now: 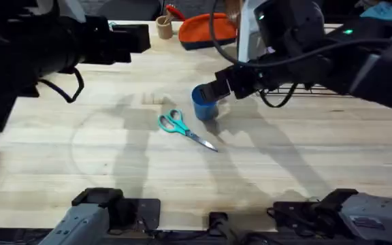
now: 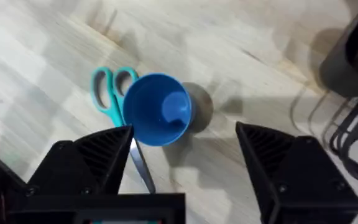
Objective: Pick up the cup on the table and put them onto the rack.
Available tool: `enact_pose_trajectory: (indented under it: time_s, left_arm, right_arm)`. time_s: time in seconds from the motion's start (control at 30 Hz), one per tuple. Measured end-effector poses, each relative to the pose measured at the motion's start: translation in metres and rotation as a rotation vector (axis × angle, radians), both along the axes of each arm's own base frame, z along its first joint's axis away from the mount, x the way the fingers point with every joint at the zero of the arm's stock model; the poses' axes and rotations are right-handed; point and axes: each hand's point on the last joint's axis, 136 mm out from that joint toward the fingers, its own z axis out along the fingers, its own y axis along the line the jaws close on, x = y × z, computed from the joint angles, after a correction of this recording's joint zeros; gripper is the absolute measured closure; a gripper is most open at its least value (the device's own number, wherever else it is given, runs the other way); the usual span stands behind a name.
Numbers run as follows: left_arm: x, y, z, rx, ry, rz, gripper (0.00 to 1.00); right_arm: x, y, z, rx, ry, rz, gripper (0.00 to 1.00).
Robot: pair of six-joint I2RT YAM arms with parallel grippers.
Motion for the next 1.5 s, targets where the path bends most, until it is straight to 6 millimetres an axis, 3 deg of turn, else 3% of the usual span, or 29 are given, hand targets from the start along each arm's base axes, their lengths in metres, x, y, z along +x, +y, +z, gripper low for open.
enact_pose_trajectory:
  time_s: [0.13, 0.17, 0.3, 0.87, 1.0, 1.17, 1.23, 1.3, 1.33, 1.5]
  left_arm:
    - [0.000, 0.000, 0.000, 0.000, 0.000, 0.000, 0.007]
    - [0.000, 0.000, 0.000, 0.000, 0.000, 0.000, 0.007]
    - [0.000, 0.000, 0.000, 0.000, 0.000, 0.000, 0.008]
    - [0.000, 0.000, 0.000, 0.000, 0.000, 0.000, 0.007]
    - [0.000, 0.000, 0.000, 0.000, 0.000, 0.000, 0.008]
    - [0.000, 0.000, 0.000, 0.000, 0.000, 0.000, 0.007]
    - [0.000, 0.000, 0.000, 0.000, 0.000, 0.000, 0.008]
    - [0.000, 0.000, 0.000, 0.000, 0.001, 0.000, 0.007]
    - [0.000, 0.000, 0.000, 0.000, 0.000, 0.000, 0.007]
    - [0.000, 0.000, 0.000, 0.000, 0.000, 0.000, 0.008]
  right_arm:
    - [0.003, 0.001, -0.019, -0.029, 0.042, -0.005, 0.005]
    - [0.007, 0.003, -0.035, -0.048, 0.068, -0.007, 0.005]
    - [0.013, 0.006, -0.047, -0.054, 0.077, -0.010, 0.004]
    - [0.024, 0.001, -0.050, -0.091, 0.039, -0.046, 0.004]
    - [0.024, 0.000, -0.050, -0.091, 0.038, -0.046, 0.123]
    - [0.024, 0.000, -0.050, -0.091, 0.039, -0.048, 0.418]
    - [0.024, 0.001, -0.050, -0.090, 0.039, -0.045, 0.610]
    - [0.024, 0.001, -0.050, -0.088, 0.040, -0.045, 0.888]
    - [0.024, 0.001, -0.050, -0.087, 0.042, -0.047, 0.946]
    - [0.025, 0.003, -0.048, -0.078, 0.033, -0.045, 0.969]
